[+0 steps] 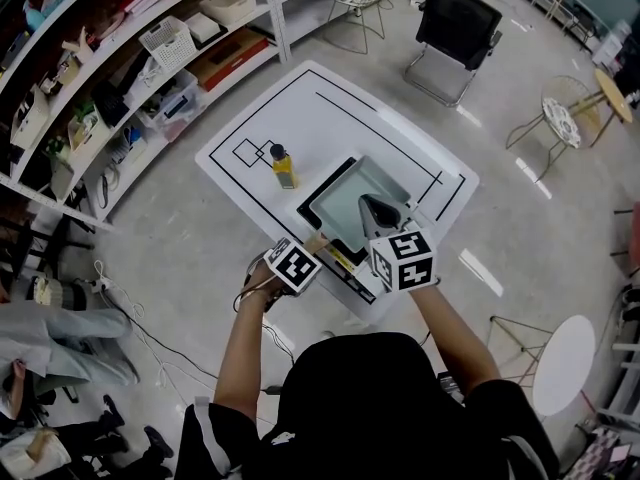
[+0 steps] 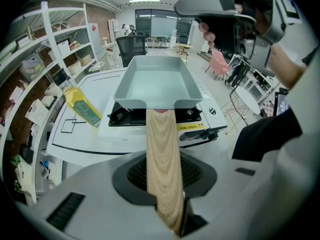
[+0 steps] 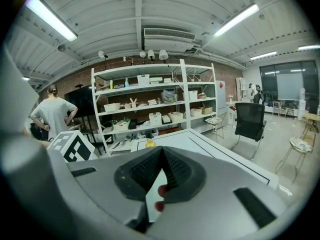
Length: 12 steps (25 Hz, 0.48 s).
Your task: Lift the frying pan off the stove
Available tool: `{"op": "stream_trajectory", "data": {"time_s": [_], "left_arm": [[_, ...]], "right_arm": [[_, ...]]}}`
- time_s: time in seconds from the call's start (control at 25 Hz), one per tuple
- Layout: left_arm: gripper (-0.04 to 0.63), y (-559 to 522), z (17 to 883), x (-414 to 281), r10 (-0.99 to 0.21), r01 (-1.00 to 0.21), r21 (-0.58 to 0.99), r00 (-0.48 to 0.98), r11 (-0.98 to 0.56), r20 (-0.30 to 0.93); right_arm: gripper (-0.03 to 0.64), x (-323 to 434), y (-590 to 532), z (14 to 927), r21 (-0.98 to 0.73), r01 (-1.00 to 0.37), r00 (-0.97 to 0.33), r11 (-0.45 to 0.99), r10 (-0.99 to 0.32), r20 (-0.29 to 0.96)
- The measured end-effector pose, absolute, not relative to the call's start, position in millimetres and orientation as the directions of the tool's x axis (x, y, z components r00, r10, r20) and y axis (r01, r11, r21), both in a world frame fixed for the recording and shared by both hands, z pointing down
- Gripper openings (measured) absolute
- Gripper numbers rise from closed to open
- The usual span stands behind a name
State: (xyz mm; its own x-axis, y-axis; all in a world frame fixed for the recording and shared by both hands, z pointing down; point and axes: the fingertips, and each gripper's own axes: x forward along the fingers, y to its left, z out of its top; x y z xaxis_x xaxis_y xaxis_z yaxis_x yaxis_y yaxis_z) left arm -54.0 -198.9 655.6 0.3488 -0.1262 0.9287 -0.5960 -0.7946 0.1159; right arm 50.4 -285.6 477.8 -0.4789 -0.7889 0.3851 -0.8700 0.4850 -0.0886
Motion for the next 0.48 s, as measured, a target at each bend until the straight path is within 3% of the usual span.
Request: {"op": "stream_trajectory", "data": {"time_s": [0.48], "left_arm": [[0.091,-193.5,654.1,-53.0,-0.117,-0.588,0.132,0.367,-0.798,0.923]], "right_arm": [[0.002,49.5,-282.3,480.4,-0.100,-0.870,-0.481,0.483,-0.787,0.387]]}}
